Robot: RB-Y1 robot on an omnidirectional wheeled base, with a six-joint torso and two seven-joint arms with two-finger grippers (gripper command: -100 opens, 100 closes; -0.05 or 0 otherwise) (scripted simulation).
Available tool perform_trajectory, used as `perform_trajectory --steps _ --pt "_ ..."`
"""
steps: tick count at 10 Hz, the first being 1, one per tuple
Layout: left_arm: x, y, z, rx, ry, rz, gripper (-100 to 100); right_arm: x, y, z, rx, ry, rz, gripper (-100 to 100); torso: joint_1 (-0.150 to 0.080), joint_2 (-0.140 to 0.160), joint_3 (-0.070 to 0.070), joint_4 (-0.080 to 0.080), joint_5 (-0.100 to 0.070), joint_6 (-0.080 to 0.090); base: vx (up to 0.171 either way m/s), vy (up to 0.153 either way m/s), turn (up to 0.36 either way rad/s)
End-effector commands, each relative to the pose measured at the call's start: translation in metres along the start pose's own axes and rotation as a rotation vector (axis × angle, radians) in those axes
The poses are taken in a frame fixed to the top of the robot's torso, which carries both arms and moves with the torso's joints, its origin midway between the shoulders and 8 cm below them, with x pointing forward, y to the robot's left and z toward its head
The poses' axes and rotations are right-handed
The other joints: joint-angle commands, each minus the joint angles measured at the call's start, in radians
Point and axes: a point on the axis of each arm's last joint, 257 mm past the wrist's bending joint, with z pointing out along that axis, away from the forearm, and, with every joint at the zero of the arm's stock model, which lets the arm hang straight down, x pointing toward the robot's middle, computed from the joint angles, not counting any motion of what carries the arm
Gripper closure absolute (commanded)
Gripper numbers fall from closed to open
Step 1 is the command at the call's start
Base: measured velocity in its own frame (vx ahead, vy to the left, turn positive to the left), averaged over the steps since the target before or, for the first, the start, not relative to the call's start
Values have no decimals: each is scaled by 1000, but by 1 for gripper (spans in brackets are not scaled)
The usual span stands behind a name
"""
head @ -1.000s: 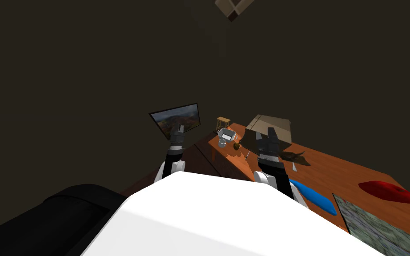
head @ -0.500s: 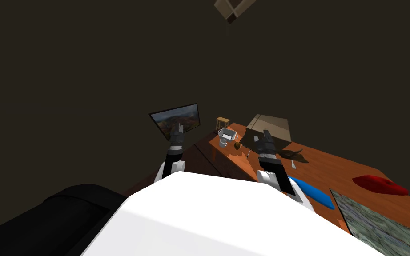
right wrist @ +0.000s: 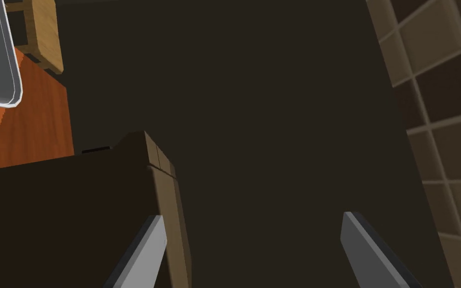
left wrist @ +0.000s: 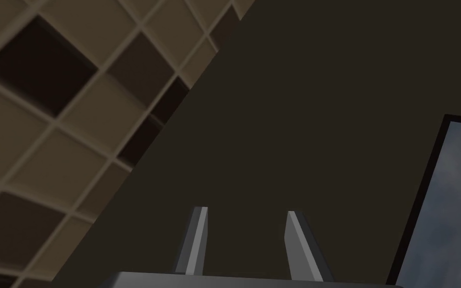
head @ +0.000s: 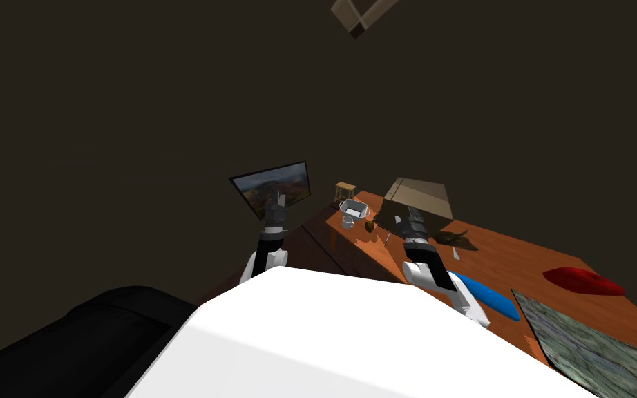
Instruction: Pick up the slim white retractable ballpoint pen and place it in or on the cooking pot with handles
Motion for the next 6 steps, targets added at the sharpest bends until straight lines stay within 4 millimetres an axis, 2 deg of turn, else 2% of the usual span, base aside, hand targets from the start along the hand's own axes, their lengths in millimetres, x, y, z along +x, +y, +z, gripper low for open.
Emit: perform_trajectory --steps 1,2,3,4,5,6 --pt "0 0 0 0 0 0 0 -11 -18 -3 48 -21 22 -100 0 0 0 0 0 0 12 40 -19" --pt "0 0 0 0 0 0 0 -26 -30 2 89 -49 56 -100 -1 0 0 0 0 0 18 37 -39" --pt "0 0 0 0 0 0 0 -29 -40 0 109 -57 60 -100 -1 0 0 0 0 0 18 31 -32" --pt "0 0 0 0 0 0 0 -45 -52 4 145 -89 96 -100 -1 0 0 0 0 0 28 43 -49" --pt "0 0 0 0 0 0 0 -50 -64 0 175 -102 101 -100 -1 -1 0 0 0 0 27 38 -25" --pt "0 0 0 0 0 0 0 -66 -74 3 206 -137 139 -100 -1 -1 0 0 0 0 21 41 -36"
